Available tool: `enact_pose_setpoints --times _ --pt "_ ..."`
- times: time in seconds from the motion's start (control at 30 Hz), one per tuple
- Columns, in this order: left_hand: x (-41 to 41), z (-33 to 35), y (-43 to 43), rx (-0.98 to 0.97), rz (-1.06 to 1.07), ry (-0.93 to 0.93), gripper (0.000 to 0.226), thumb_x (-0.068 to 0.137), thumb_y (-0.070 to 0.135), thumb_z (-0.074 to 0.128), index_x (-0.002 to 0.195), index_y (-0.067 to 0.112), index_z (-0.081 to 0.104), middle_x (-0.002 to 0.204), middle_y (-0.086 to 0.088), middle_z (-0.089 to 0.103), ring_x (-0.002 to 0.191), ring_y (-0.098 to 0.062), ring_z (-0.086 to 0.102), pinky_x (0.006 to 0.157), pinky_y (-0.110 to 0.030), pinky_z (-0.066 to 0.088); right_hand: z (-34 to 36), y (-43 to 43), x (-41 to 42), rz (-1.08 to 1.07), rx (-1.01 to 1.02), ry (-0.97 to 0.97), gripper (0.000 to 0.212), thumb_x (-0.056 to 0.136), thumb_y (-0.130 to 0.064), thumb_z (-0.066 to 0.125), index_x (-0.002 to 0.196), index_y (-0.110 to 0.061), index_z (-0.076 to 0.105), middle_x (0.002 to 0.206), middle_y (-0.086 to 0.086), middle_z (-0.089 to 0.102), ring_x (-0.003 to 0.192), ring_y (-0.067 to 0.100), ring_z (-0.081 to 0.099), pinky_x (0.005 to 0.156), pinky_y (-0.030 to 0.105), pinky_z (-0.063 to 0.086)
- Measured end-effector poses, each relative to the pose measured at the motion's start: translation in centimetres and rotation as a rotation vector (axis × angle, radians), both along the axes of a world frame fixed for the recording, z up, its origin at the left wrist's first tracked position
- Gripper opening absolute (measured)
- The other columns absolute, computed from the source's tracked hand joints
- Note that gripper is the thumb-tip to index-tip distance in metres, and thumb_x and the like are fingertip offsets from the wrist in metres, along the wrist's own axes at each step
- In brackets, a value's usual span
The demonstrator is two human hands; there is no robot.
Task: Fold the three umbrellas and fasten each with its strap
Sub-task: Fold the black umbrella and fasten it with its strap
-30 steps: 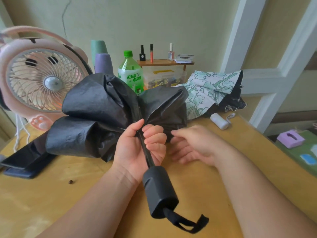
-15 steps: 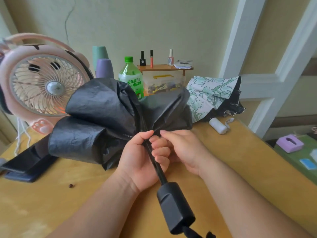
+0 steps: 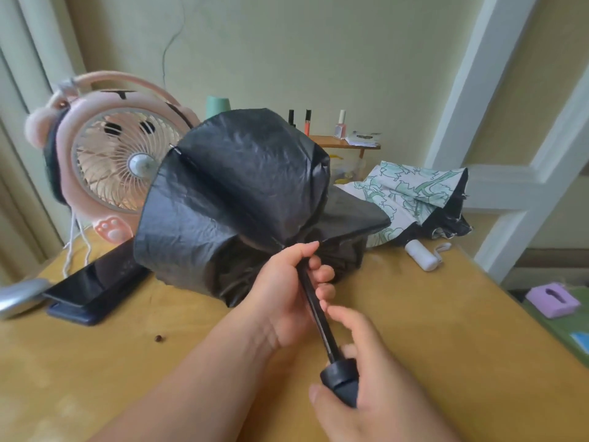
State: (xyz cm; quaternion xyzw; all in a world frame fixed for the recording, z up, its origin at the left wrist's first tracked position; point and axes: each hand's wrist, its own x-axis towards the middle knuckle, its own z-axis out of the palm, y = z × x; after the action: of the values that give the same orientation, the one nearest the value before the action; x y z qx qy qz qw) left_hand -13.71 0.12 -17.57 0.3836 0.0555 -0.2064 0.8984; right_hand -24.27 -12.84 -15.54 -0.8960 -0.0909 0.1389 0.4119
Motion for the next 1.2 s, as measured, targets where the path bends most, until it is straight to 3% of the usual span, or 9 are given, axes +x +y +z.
enact_pose_setpoints --times 0.17,0.33,0.43,0.53,0.73,0.87,0.93,1.1,1.2 --pt "-0.2 -0.7 0.4 -0.101 -0.188 0.077 0.02 0.08 0.031 0.07 0.078 0.018 0.054 0.073 0.004 0.047 0.055 -0.012 0.044 0.048 -0.022 0.041 -2.8 -0.4 -0.7 -0.181 0.422 0.085 0.069 0.056 -0.021 0.063 0.121 -0.046 0.061 0.075 -0.002 0.068 0.055 0.01 0.059 0.063 0.023 0.047" --pt "-0.8 -0.7 0.8 -0.316 -0.28 0.096 0.038 0.077 0.039 0.077 0.093 0.009 0.06 0.086 0.0 0.055 0.068 -0.014 0.051 0.056 -0.025 0.048 -1.7 -1.3 -1.9 -0.149 0.695 0.17 0.064 0.06 -0.008 0.064 0.12 -0.026 0.07 0.074 0.013 0.062 0.043 0.024 0.045 0.042 0.028 0.039" --pt "-0.9 -0.6 0.5 -0.35 -0.245 0.15 0.05 0.073 0.047 0.079 0.093 0.004 0.064 0.087 -0.003 0.06 0.069 -0.018 0.059 0.055 -0.03 0.056 -1.2 -1.4 -2.4 -0.102 0.74 0.18 0.06 0.06 -0.007 0.064 0.117 -0.026 0.073 0.076 0.014 0.063 0.043 0.024 0.046 0.041 0.024 0.038" --pt "-1.0 -0.6 0.1 -0.386 -0.167 0.182 0.049 0.067 0.037 0.082 0.09 -0.004 0.069 0.088 -0.008 0.066 0.069 -0.022 0.067 0.057 -0.033 0.061 -0.9 -1.5 -2.6 -0.076 0.769 0.176 0.061 0.061 -0.007 0.065 0.118 -0.026 0.073 0.077 0.017 0.063 0.044 0.024 0.048 0.043 0.023 0.038" --pt "-0.9 -0.7 0.0 -0.396 -0.069 0.151 0.007 0.076 0.021 0.064 0.074 0.018 0.058 0.072 0.005 0.067 0.057 -0.012 0.058 0.056 -0.025 0.055 -0.4 -1.7 -2.5 -0.02 0.785 0.217 0.064 0.059 -0.006 0.065 0.12 -0.024 0.073 0.076 0.017 0.064 0.044 0.024 0.048 0.043 0.022 0.039" --pt "-0.7 -0.8 0.0 -0.434 -0.072 0.118 0.021 0.069 0.021 0.077 0.076 0.021 0.058 0.071 0.008 0.066 0.057 -0.011 0.055 0.056 -0.024 0.051 0.2 -1.9 -2.4 -0.008 0.784 0.21 0.071 0.046 -0.015 0.074 0.117 -0.026 0.075 0.078 0.02 0.065 0.044 0.024 0.048 0.042 0.023 0.039" --pt "-0.7 -0.6 0.1 -0.457 -0.063 0.123 0.027 0.068 0.028 0.084 0.073 0.023 0.058 0.07 0.009 0.064 0.059 -0.009 0.051 0.056 -0.024 0.048 0.4 -1.9 -2.4 -0.022 0.797 0.199 0.066 0.052 -0.008 0.072 0.116 -0.025 0.076 0.079 0.021 0.065 0.044 0.023 0.047 0.042 0.023 0.038" --pt "-0.9 -0.5 0.2 -0.439 -0.028 0.133 0.031 0.083 0.02 0.065 0.064 0.025 0.041 0.059 0.011 0.051 0.054 -0.007 0.037 0.053 -0.021 0.042 0.0 -1.7 -2.4 -0.112 0.74 0.14 0.055 0.058 -0.005 0.066 0.111 -0.018 0.075 0.081 0.022 0.069 0.044 0.026 0.047 0.039 0.024 0.037" --pt "-1.3 -0.3 0.2 -0.393 -0.006 0.089 0.029 0.084 0.019 0.06 0.062 0.024 0.042 0.061 0.008 0.056 0.051 -0.01 0.043 0.056 -0.023 0.042 -0.7 -1.1 -2.7 -0.265 0.707 -0.068 0.038 0.058 -0.015 0.069 0.093 -0.028 0.075 0.087 0.01 0.073 0.038 0.024 0.049 0.038 0.021 0.036"
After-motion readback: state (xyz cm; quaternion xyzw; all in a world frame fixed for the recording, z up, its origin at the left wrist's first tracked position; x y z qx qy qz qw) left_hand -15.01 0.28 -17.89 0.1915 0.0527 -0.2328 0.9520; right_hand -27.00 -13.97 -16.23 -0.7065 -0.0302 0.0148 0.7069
